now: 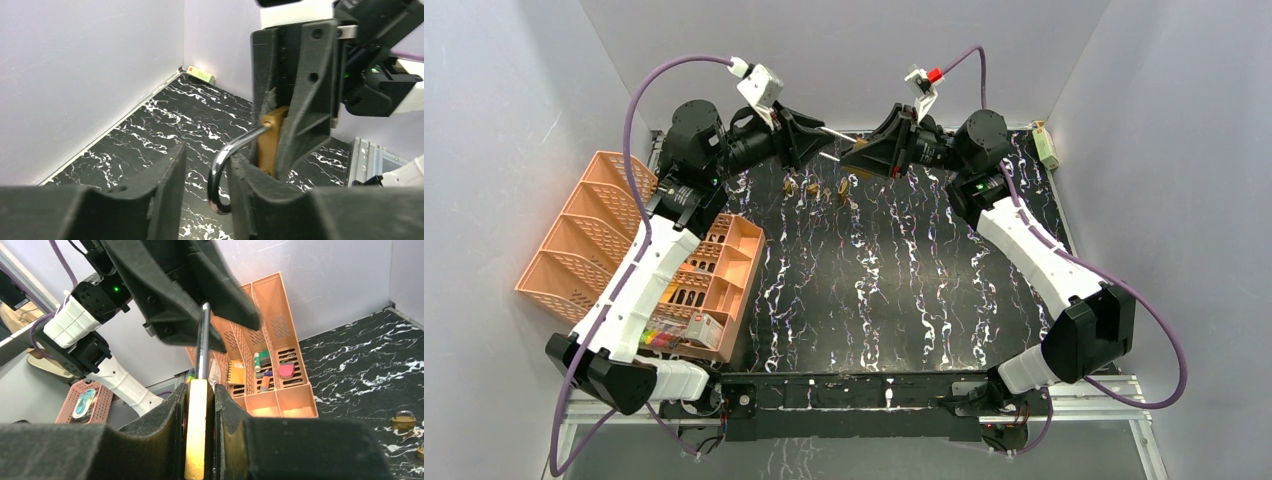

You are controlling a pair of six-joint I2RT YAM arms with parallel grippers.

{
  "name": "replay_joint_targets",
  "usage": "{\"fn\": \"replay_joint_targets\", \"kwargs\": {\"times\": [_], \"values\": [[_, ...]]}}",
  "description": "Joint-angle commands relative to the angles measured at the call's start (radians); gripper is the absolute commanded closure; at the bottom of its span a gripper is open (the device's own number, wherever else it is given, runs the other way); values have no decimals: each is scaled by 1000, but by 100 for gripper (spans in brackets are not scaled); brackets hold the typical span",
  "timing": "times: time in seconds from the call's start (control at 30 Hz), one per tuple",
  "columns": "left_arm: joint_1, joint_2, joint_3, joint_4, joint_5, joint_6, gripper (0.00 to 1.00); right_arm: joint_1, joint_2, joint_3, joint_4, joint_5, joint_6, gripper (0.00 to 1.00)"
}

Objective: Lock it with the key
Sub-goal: Lock the lock.

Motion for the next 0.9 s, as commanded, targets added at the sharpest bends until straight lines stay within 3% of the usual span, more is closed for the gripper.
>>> {"fn": "replay_joint_targets", "kwargs": {"times": [0.0,0.07,0.2,0.3,0.33,0.4,0.53,0.67,0.87], "values": [[45,18,16,-96,-77,86,83,2,-131,45,180,-99,51,100],[45,33,29,-106,-36,87,100,1,-129,46,187,-99,57,100],[45,66,78,-118,-3,96,100,-2,-135,45,127,-90,20,98],[45,75,113,-135,-59,128,100,-6,-173,26,45,-46,-71,56],[45,78,125,-141,-86,143,100,-8,-194,16,10,-26,-112,47],[45,81,149,-159,-113,162,100,-12,-238,2,-83,27,-209,32],[45,90,186,-187,-130,185,100,-18,-325,-51,-222,156,-365,17],[45,92,198,-194,-126,193,100,-20,-399,-121,-292,235,-475,8],[45,89,201,-196,-118,193,100,-21,-404,-149,-345,228,-525,12]]}}
